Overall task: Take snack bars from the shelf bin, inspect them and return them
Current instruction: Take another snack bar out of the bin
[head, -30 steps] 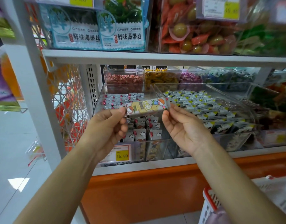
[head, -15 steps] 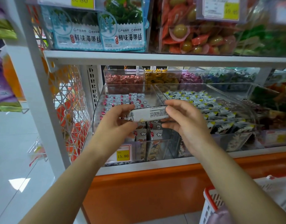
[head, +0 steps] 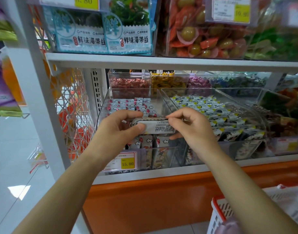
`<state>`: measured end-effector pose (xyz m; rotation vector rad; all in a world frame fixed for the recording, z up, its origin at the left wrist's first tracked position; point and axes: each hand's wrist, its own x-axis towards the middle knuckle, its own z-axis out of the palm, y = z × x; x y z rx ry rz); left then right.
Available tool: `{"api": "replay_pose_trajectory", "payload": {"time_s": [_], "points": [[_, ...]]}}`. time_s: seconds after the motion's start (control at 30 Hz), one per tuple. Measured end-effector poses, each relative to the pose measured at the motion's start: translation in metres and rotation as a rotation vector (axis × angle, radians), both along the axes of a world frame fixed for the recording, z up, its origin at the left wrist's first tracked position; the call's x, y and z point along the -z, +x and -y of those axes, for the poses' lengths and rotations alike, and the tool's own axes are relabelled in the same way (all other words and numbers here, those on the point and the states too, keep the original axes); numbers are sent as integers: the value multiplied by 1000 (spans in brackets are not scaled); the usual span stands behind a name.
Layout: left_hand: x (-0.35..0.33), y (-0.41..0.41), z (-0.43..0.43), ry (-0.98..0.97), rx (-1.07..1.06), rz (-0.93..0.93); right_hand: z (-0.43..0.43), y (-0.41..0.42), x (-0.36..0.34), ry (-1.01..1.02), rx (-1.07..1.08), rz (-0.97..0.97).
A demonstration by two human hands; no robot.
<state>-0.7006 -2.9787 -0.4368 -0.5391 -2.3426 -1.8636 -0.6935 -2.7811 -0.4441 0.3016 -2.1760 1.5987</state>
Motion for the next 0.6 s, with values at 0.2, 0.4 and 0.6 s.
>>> {"api": "replay_pose_trajectory", "payload": {"time_s": [0.2,0.4,0.6], "points": [[1,-1,-3,-61,-28,-33,4,-1,-2,148,99,-95],[-1,-3,-5,-108,-92,-77,9,1,-3,249,53,-140],[-5,-7,2,-104,-68,-91,8,4,-6,214,-3,-115]]}}
